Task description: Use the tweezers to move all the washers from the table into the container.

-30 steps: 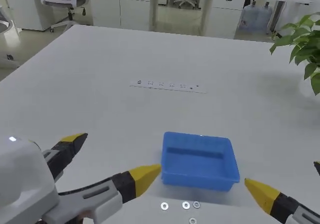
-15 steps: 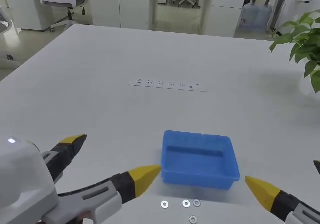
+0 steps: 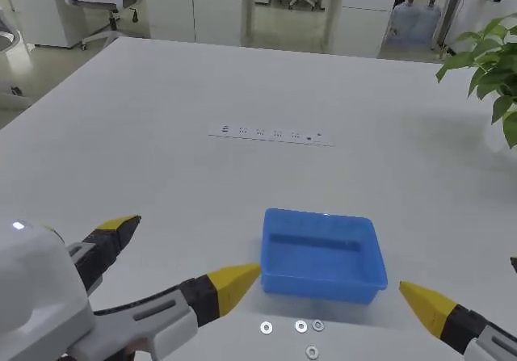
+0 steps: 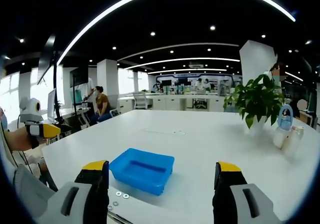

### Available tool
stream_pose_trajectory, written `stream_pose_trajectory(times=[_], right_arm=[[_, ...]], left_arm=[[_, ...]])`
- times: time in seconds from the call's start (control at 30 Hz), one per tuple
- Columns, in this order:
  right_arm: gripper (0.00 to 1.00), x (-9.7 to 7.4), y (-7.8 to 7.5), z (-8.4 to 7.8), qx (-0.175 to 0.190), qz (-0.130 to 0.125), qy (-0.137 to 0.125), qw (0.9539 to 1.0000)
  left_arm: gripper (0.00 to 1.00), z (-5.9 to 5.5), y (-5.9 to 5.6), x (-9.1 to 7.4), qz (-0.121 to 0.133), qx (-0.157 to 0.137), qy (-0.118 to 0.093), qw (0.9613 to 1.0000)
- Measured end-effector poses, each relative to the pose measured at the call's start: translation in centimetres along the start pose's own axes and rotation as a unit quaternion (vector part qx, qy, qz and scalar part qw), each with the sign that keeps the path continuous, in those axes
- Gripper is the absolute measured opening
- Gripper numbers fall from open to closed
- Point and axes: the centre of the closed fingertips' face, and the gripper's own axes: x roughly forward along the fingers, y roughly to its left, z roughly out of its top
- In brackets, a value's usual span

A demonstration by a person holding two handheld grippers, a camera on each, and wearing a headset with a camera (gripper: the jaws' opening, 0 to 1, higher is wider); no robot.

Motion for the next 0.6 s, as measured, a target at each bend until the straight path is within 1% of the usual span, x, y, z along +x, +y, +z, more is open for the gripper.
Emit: stream_pose_trajectory(times=[0.6], right_arm=[[0.86,-0.05,-0.05,-0.06,-0.002,-0.002,0.001,1.0000]], left_arm=[[0.99,-0.13,0.07,0.04,0.001,0.004,0.001,1.0000]])
